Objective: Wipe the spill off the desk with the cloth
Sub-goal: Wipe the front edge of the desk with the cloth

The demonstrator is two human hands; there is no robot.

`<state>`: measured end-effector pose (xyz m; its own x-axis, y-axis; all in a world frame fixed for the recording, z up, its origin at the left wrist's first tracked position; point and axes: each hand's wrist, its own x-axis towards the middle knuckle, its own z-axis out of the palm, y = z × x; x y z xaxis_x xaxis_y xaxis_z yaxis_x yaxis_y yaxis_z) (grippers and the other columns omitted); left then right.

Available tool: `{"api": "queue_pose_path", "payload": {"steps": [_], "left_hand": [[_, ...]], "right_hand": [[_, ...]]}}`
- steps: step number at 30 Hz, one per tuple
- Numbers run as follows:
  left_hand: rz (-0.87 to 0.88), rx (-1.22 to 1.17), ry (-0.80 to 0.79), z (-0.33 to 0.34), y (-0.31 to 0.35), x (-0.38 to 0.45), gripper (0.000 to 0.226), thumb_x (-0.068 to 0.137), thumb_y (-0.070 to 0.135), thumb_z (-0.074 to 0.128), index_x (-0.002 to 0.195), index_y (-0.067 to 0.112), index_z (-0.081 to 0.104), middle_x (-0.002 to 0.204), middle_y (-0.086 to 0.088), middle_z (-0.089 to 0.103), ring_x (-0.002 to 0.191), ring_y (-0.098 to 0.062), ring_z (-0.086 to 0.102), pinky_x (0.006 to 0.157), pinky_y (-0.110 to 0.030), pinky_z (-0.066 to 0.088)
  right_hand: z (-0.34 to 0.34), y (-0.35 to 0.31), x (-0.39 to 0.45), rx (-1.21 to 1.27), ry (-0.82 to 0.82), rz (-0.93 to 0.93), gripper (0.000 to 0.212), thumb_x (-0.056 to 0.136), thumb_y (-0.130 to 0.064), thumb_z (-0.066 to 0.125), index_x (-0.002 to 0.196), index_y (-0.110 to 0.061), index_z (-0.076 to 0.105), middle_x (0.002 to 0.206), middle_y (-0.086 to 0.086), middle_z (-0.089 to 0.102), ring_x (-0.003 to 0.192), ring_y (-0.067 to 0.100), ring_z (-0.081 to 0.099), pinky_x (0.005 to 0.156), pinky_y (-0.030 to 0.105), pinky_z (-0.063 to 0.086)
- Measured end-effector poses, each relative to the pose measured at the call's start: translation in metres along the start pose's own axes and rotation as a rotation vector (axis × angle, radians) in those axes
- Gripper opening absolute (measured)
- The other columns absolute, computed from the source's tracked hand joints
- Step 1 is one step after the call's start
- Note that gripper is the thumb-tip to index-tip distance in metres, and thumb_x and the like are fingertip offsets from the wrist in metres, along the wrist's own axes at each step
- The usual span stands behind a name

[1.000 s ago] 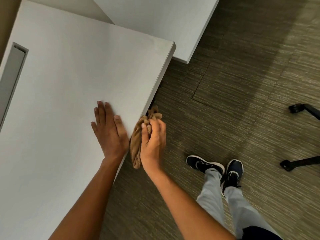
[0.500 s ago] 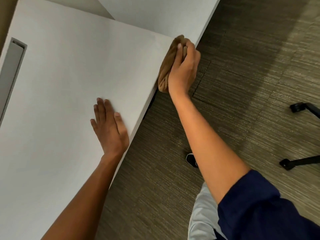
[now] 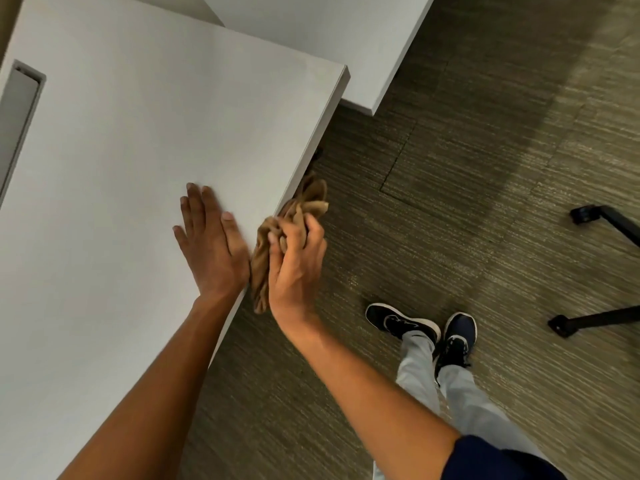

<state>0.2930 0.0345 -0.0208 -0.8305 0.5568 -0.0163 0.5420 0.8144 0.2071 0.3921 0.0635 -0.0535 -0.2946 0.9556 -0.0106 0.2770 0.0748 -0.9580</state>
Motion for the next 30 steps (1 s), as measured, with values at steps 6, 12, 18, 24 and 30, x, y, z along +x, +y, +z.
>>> {"api": "queue_pose_path", "payload": {"steps": [6, 12, 18, 24, 30], "left_hand": [[0.004, 0.003, -0.008, -0.001, 0.0, 0.0, 0.061, 0.102, 0.041, 0.012, 0.159, 0.022, 0.006, 0.168, 0.004, -0.001, 0.155, -0.014, -0.004, 0.125, -0.047, -0.003], [0.002, 0.005, -0.007, -0.001, 0.0, -0.001, 0.059, 0.103, 0.041, 0.012, 0.159, 0.023, 0.006, 0.168, 0.004, -0.001, 0.155, -0.013, -0.005, 0.125, -0.048, -0.001], [-0.007, 0.0, -0.014, -0.002, 0.0, -0.001, 0.058, 0.105, 0.04, 0.014, 0.159, 0.024, 0.006, 0.168, 0.006, -0.001, 0.155, -0.011, -0.005, 0.125, -0.048, -0.001], [-0.008, 0.0, -0.013, -0.001, 0.0, 0.0, 0.058, 0.104, 0.04, 0.014, 0.159, 0.024, 0.007, 0.168, 0.005, -0.001, 0.155, -0.012, -0.005, 0.125, -0.048, -0.001], [-0.01, 0.0, -0.015, -0.004, 0.004, -0.001, 0.059, 0.104, 0.039, 0.014, 0.159, 0.022, 0.008, 0.168, 0.004, -0.001, 0.155, -0.013, -0.005, 0.125, -0.047, -0.002]], "right_hand": [[0.008, 0.002, -0.019, -0.004, -0.002, 0.014, 0.018, 0.101, -0.024, 0.049, 0.117, -0.017, 0.052, 0.134, 0.016, 0.049, 0.109, 0.024, 0.051, 0.089, 0.016, 0.032], [0.002, 0.011, -0.002, -0.028, -0.027, -0.064, 0.019, 0.102, -0.029, 0.046, 0.121, -0.023, 0.047, 0.134, 0.017, 0.049, 0.108, 0.024, 0.051, 0.084, 0.019, 0.039], [-0.009, 0.005, 0.093, 0.016, 0.154, 0.032, 0.032, 0.1, -0.025, 0.043, 0.124, -0.013, 0.06, 0.14, 0.018, 0.048, 0.113, 0.031, 0.053, 0.084, 0.028, 0.044], [-0.037, 0.001, 0.2, 0.031, 0.264, 0.067, 0.03, 0.101, -0.018, 0.049, 0.126, -0.004, 0.059, 0.127, 0.017, 0.054, 0.107, 0.026, 0.059, 0.087, 0.041, 0.054], [-0.038, -0.007, 0.185, 0.133, 0.247, 0.138, 0.026, 0.102, -0.016, 0.048, 0.122, -0.004, 0.059, 0.12, 0.014, 0.058, 0.102, 0.022, 0.062, 0.09, 0.047, 0.052]]}}
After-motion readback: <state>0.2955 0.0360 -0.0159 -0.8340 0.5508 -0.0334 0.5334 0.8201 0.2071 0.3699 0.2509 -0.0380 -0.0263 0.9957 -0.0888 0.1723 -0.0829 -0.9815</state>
